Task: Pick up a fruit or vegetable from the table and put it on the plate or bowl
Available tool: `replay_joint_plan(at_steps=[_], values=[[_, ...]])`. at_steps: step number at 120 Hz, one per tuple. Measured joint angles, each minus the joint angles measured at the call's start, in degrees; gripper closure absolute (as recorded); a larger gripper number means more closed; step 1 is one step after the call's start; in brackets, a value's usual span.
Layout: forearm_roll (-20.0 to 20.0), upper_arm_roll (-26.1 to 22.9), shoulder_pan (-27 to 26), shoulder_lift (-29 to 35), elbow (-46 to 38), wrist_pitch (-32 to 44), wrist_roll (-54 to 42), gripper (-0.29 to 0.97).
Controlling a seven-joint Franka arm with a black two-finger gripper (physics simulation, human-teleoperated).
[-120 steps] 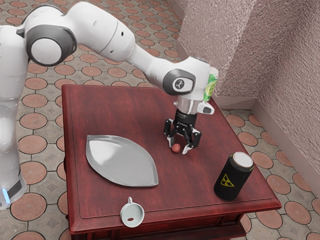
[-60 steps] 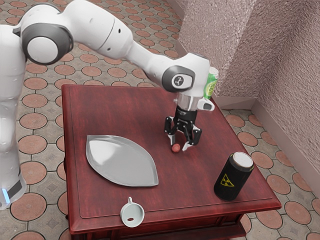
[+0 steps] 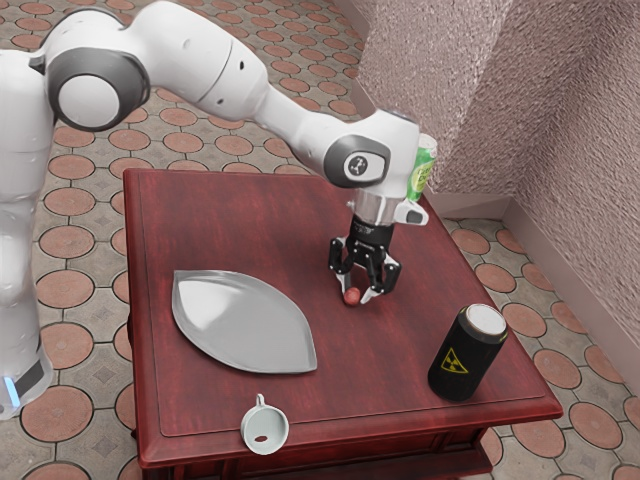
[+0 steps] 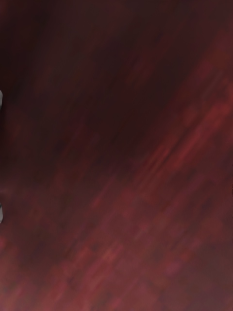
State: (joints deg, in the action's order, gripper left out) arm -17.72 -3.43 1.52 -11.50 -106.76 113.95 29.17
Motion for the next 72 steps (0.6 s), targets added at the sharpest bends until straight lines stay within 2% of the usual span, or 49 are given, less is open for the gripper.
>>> replay_joint_plan(at_steps=[15,36,48,72], values=[[0.13,-0.02,-0.08,0.18,0.04,-0.01,0.21,0.56],[0.29,-0.01,-0.52,2.97,-0.33,-0.04,0.64,0.54],[1.31,-0.05,-2.45,11.02,-4.98,-0.08,1.86,0.55],[2.02,-0.03,-6.85,32.84,-23.54,-0.52,6.84,0.55]])
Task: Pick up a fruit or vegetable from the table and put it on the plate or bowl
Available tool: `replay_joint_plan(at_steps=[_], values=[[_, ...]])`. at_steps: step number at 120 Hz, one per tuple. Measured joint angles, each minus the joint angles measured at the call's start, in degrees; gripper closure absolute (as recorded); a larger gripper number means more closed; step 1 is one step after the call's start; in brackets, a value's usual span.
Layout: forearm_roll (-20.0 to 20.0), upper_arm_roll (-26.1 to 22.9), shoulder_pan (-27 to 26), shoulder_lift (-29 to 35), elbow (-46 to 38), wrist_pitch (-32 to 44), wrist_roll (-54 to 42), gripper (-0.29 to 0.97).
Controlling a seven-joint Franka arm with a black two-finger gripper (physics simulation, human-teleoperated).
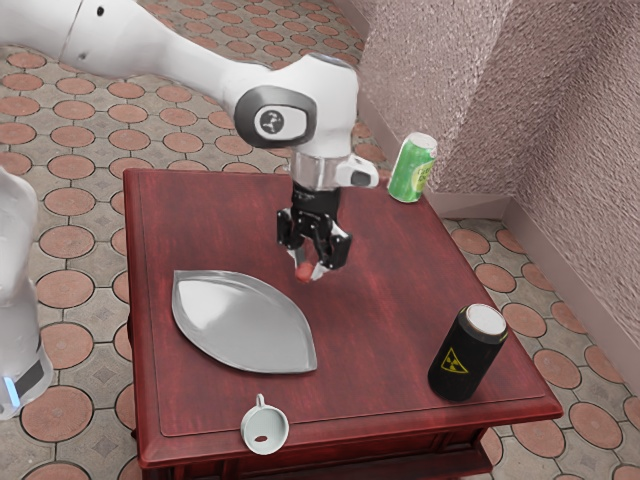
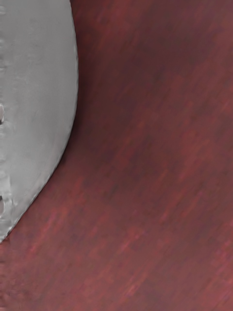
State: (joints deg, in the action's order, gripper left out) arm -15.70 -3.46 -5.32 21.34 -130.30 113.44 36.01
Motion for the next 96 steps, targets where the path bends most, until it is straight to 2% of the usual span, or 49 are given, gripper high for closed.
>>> replay_joint_plan(at_steps=[10,28,45,58,72,86,92,96], values=[[-0.01,0.87,-1.14,4.07,-3.75,-0.63,2.1,0.55],[-0.06,4.1,-1.72,6.07,-8.0,-1.58,5.18,0.55],[-0.11,4.56,-2.5,9.5,-11.97,-2.03,7.95,0.55],[-0.21,4.57,-3.05,9.81,-12.69,-2.22,9.96,0.55],[-0.59,4.6,-3.67,10.1,-12.35,-2.23,11.55,0.26],[-0.25,5.04,-3.26,9.59,-11.0,-2.01,12.91,0.11],[-1.15,7.71,-3.04,5.38,-4.05,-1.43,14.34,0.08],[0.35,7.37,-4.57,-0.24,7.57,-1.9,17.33,0.07]])
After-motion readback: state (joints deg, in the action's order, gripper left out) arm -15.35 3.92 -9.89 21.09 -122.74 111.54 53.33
